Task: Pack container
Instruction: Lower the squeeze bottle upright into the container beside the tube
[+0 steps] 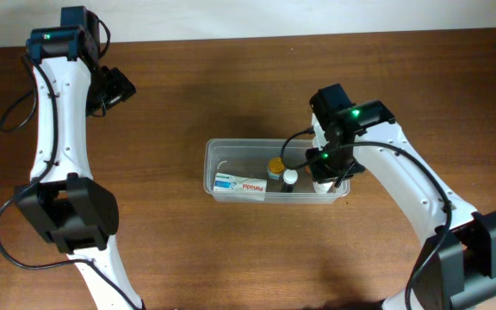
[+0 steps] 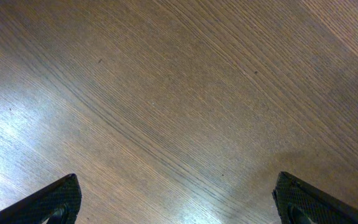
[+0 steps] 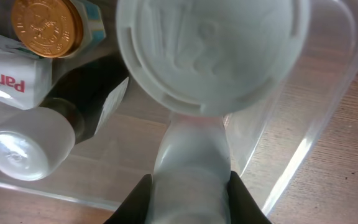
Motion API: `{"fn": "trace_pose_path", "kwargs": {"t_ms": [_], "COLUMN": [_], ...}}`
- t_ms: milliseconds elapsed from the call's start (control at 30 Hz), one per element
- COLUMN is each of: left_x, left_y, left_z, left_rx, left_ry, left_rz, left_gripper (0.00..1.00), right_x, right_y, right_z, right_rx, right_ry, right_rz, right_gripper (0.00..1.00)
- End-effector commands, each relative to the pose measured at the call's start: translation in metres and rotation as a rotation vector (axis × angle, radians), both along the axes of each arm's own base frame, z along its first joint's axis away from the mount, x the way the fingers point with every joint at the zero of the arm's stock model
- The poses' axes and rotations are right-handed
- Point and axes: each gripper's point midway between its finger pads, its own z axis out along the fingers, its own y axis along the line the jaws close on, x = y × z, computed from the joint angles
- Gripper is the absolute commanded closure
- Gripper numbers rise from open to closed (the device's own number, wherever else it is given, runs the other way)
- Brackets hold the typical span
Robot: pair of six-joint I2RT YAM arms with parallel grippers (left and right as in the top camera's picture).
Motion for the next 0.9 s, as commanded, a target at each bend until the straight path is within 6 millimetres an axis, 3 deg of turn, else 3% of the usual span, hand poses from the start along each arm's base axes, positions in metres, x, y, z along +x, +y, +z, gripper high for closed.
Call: {"fn": "trace_pose_path", "kwargs": {"t_ms": [0,300,400,600,667,867], "left_x": [-0.001,-0.001,-0.001,-0.001,-0.001,-0.001], "left_y": [0.003,0.003,0.003,0.003,0.003,0.003], "left_z": [0.015,0.015,0.015,0.015,0.015,0.015], "left_rx": [0.016,0.016,0.016,0.016,0.016,0.016], "left_ry": [-0.035,-0.035,-0.035,-0.035,-0.035,-0.035], "left_rz": [-0.007,-0.007,-0.007,-0.007,-0.007,-0.007], "left_gripper": [0.01,0.01,0.01,0.01,0.01,0.01], "right_x": [-0.003,-0.008,-0.008,-0.008,-0.006,0.010], "right_y": [-0.003,-0.004,-0.004,-0.002,0.003,0.007], "right_z": [-0.010,-0.026,-0.026,-0.025,-0.018,0.021], "right_rx": [-0.024,-0.026,-0.026,-0.013,0.010,0.025], "right_ry": [0.009,0.017,0.017,0.022,0.018,-0.032], "right_rz": [-0.004,-0.003,-0.003,-0.003,-0.002,0.002], "right_gripper": [0.83,0.83,0.62,0.44,0.39,0.38]}}
